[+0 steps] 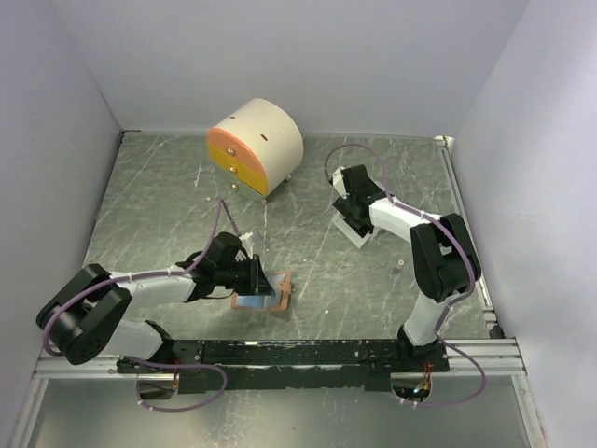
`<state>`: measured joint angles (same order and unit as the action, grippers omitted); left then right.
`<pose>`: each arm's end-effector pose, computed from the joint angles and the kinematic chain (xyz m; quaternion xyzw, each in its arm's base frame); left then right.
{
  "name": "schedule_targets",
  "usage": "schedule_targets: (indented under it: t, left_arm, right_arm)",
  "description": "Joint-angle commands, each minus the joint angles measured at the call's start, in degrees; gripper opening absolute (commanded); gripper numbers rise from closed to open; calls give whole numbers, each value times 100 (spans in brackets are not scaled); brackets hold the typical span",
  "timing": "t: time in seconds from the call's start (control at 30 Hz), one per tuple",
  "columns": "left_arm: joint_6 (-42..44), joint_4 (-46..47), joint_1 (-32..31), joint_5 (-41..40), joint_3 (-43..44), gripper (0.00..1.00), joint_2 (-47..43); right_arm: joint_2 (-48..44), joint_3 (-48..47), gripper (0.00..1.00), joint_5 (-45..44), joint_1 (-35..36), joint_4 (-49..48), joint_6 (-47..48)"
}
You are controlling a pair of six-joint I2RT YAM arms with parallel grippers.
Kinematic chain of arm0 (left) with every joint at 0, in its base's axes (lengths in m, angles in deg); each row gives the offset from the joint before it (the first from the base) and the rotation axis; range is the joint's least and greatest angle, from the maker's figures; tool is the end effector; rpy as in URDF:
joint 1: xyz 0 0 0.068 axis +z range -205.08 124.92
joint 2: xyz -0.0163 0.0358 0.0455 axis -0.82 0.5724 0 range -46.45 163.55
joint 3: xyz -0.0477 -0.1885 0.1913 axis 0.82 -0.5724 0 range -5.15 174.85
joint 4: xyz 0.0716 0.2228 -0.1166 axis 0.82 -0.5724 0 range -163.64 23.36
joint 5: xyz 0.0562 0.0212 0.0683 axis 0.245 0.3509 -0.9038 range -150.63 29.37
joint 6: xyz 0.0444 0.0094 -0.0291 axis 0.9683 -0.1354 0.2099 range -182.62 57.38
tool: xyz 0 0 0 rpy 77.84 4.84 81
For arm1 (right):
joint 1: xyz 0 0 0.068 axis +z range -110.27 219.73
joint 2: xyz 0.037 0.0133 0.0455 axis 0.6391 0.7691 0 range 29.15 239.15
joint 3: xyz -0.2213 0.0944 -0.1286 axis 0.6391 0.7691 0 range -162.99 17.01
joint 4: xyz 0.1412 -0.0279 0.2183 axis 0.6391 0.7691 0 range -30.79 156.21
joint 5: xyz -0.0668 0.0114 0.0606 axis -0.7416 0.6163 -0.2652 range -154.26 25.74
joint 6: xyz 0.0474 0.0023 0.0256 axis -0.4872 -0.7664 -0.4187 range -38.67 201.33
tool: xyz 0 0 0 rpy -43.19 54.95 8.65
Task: Put the credit cards into the card holder
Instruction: Pick up the credit card from the storage box.
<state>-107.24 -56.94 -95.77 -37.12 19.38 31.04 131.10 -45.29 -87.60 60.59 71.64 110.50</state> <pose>0.1697 -0.1647 0.1387 0.0500 0.9010 -0.4007 0.1589 0.3481 0.1175 0.1775 -0.3321 0.8671 -0.2138 0.3036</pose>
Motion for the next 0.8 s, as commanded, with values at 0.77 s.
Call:
schedule_targets:
  t: [0.77]
  left_arm:
    - [-33,268,-102,40,-3,23,-32]
  right_arm:
    - [13,-33,51,-25,-238,-611,-7]
